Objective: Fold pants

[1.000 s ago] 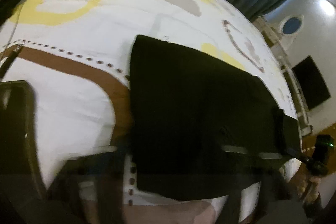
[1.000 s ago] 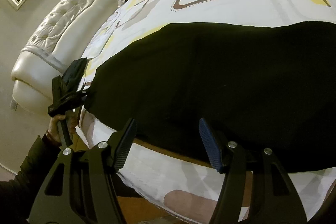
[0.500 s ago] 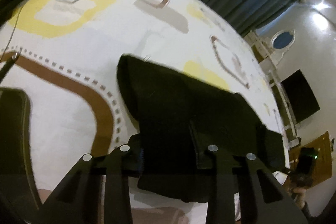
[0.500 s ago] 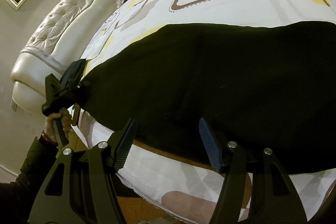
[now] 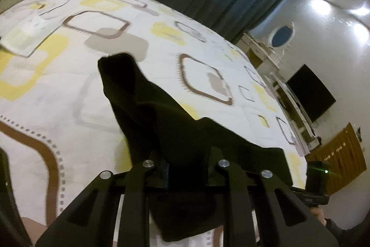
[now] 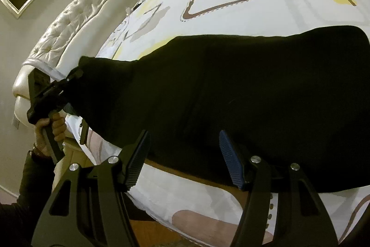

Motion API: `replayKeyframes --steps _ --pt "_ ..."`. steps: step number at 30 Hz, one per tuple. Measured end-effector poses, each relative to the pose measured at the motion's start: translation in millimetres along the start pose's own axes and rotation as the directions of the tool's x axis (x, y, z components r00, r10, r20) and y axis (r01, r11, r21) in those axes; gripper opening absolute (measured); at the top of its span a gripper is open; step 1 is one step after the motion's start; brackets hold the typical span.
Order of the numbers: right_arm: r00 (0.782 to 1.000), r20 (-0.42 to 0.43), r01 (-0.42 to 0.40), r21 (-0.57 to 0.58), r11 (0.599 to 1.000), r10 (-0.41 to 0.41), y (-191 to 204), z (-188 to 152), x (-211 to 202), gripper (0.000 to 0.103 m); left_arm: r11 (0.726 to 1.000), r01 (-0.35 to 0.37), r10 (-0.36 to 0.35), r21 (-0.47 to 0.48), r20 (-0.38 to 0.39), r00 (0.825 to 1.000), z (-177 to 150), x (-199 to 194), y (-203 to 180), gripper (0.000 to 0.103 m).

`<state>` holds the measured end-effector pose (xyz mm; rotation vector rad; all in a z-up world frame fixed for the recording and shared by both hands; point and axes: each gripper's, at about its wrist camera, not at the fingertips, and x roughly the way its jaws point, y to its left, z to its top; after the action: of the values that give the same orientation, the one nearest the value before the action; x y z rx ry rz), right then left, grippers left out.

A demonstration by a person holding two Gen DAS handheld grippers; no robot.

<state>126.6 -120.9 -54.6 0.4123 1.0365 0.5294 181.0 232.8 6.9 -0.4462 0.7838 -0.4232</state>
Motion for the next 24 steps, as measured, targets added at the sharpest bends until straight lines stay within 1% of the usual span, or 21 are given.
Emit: replayKeyframes --steps 3,6,9,13,17,19,24 --pt "1.0 0.009 -0.002 0.005 1.0 0.002 -3 2 -3 0.062 0.999 0.025 -0.024 0.04 -0.009 1.0 -2 9 -23 0.02" --pt "1.0 0.016 -0.006 0.012 1.0 0.006 -6 3 -5 0.062 0.996 0.044 -0.042 0.073 -0.036 0.998 -8 24 -44 0.02" --pt "1.0 0.02 -0.019 0.025 1.0 0.019 -8 3 -7 0.062 0.992 0.035 -0.026 0.121 -0.069 0.997 -18 44 -64 0.02" --pt "0.999 0.023 -0.033 0.04 0.999 0.032 -13 5 -9 0.062 0.988 0.021 -0.002 0.151 -0.119 0.993 -35 71 -82 0.02" --pt "0.996 0.017 -0.086 0.077 0.993 0.085 -16 12 -5 0.062 0.984 0.007 0.019 0.176 -0.148 0.989 -48 86 -90 0.02" --pt "0.992 0.012 -0.127 0.088 0.988 0.127 -13 20 -1 0.069 0.983 -0.003 0.032 0.183 -0.155 0.987 -51 90 -90 0.02" --pt "0.979 -0.002 -0.201 0.067 0.977 0.202 12 51 18 0.072 0.979 -0.027 0.06 0.204 -0.157 0.986 -54 94 -92 0.02"
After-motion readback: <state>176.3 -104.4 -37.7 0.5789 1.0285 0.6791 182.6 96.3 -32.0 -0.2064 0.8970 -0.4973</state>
